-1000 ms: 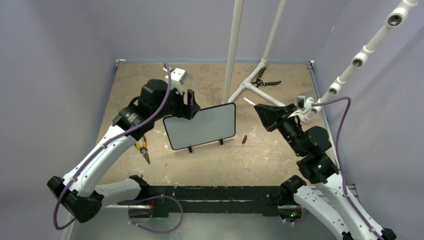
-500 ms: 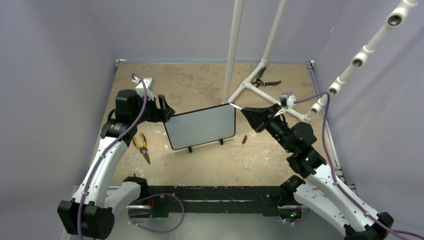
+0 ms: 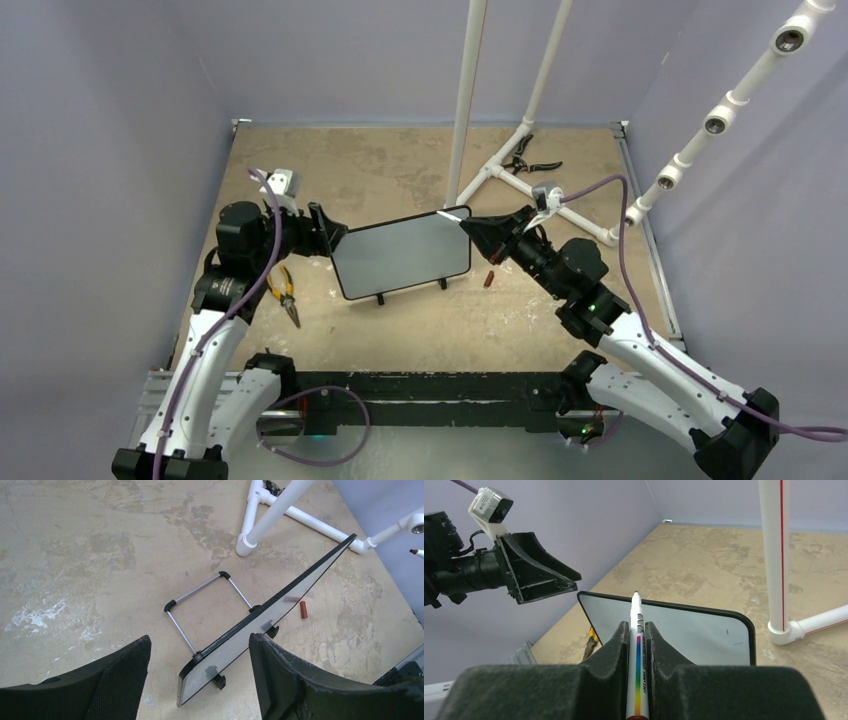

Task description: Write a sentence on the whiteboard

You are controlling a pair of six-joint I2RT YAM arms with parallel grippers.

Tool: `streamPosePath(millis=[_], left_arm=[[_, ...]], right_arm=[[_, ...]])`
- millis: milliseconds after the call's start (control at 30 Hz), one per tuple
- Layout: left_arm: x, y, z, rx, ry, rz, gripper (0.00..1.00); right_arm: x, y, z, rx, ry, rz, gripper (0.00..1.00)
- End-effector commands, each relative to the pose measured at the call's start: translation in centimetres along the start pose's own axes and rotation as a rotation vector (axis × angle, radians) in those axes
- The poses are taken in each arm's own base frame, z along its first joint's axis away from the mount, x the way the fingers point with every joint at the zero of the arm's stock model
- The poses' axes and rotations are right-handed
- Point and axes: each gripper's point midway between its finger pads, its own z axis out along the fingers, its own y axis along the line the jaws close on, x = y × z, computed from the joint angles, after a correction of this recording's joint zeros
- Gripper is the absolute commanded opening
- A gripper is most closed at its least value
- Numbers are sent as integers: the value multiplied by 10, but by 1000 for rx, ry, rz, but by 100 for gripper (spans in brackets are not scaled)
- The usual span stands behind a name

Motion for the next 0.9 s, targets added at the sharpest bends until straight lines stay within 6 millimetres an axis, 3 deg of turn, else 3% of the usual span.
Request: streamPosePath(millis=[0, 300, 533, 867], left_arm=[[-6, -1, 8, 24, -23, -1, 71], [-7, -21, 2, 138, -38, 29, 70], [14, 13, 5, -41, 28, 7, 64], [26, 12, 11, -12, 47, -1, 50]], right_arm=[[-16, 8, 4, -16, -69, -9, 0], [-6, 43, 8, -144, -37, -51, 0], [26, 66, 29, -86, -10, -18, 0], [75, 106, 74, -49, 28, -22, 0]])
